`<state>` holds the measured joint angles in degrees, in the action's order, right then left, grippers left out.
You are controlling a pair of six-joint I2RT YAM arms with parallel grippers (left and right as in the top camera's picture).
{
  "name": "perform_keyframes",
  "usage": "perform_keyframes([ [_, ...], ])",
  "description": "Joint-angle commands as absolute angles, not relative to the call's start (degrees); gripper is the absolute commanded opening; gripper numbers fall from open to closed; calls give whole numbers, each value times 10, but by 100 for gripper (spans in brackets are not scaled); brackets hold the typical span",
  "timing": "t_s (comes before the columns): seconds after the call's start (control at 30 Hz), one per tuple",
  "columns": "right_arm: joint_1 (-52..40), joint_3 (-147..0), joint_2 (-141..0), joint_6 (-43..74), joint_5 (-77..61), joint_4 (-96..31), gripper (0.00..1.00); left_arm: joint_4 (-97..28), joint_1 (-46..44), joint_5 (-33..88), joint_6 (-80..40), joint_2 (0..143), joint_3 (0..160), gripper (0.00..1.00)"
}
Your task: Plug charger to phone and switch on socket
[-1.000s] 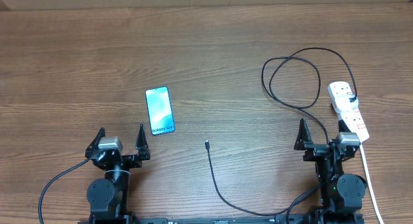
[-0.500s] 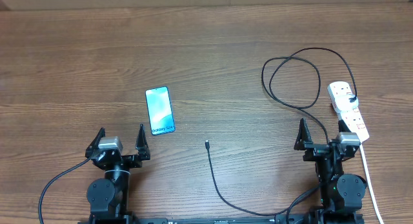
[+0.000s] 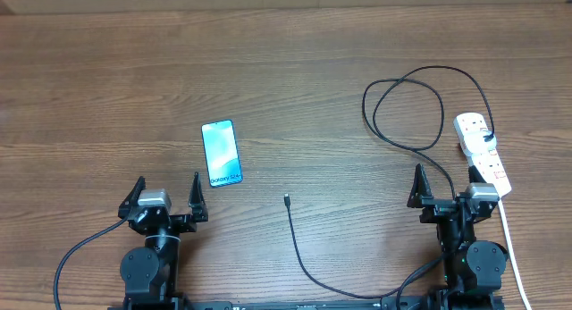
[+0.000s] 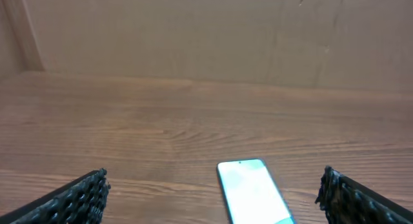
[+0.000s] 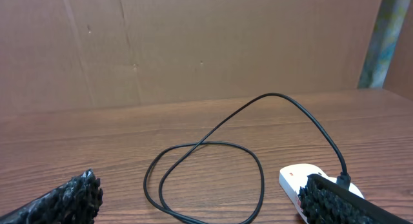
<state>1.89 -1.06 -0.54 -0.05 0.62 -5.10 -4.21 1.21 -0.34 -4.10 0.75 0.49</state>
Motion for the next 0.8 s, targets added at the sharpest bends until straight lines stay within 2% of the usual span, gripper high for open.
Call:
perform_keyframes([
  [0.0,20,-4,-4,-5,11,-47,100,-26,10,133,-166,7,3,100],
  [0.13,20,-4,-4,-5,11,-47,100,-24,10,255,-340,7,3,99],
  [0.2,20,-4,-4,-5,11,-47,100,-4,10,260,-427,7,3,100],
  [0.3,20,-4,-4,-5,11,-47,100,100,11,253,-519,7,3,100],
  [0.4,20,-4,-4,-5,11,-47,100,254,11,193,-508,7,3,99],
  [0.5,20,-4,-4,-5,11,-47,100,336,11,89,-508,7,14,100],
  [0.6,20,-4,-4,-5,11,-47,100,322,11,45,-478,9,60,100],
  [0.77,20,-4,-4,-5,11,-47,100,225,11,72,-315,47,187,99],
])
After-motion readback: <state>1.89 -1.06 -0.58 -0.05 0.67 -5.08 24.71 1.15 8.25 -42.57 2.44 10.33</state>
